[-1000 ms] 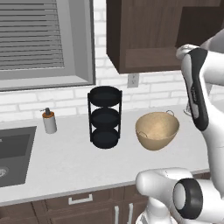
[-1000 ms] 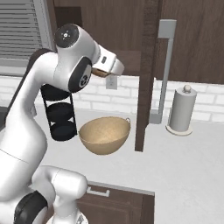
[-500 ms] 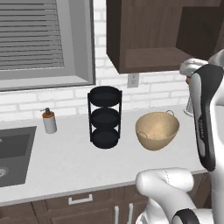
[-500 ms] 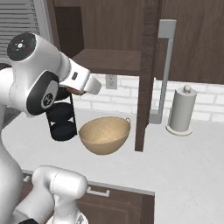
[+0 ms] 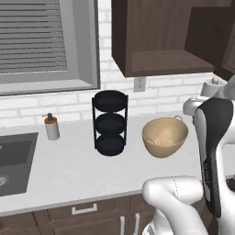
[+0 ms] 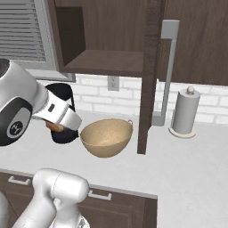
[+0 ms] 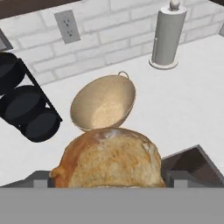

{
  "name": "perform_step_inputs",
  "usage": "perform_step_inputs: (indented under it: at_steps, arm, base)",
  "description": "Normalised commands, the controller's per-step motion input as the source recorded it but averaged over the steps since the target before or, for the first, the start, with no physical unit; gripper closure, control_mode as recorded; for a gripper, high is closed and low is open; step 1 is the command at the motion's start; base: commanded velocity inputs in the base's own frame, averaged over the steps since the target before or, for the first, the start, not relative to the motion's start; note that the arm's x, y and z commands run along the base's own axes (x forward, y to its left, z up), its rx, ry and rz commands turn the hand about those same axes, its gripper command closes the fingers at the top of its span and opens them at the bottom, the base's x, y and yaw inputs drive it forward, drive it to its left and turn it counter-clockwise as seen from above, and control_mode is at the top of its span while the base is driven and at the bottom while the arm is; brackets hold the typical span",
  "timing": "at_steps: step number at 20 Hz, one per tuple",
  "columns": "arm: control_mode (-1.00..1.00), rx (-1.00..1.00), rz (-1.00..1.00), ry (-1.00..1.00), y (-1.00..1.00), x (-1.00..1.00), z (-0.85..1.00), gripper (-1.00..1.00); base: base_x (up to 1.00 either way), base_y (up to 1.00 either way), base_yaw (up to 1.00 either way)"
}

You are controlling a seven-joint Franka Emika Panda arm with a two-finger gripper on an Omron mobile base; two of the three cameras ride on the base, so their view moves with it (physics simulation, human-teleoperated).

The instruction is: Open the cabinet, pick up the bread from the cabinet and place it in the basket. Then move the basket to the dining counter.

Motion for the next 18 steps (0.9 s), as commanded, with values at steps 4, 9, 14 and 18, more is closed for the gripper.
perform_step_inputs:
  at_steps: [4, 9, 14, 18]
  arm:
    - [-1.00, 0.00, 0.00, 0.18, 0.10, 0.76, -0.69, 1.00]
    - [-1.00, 0.02, 0.00, 0.12, 0.01, 0.93, -0.54, 1.00]
    - [-1.00, 0.02, 0.00, 0.16, 0.00, 0.41, -0.85, 1.00]
    - [-1.00, 0.10, 0.00, 0.00, -0.36, 0.66, -0.47, 1.00]
  base:
    - [0.00, 0.00, 0.00]
    - [0.00, 0.00, 0.00]
    - [0.00, 0.00, 0.00]
    - [0.00, 0.00, 0.00]
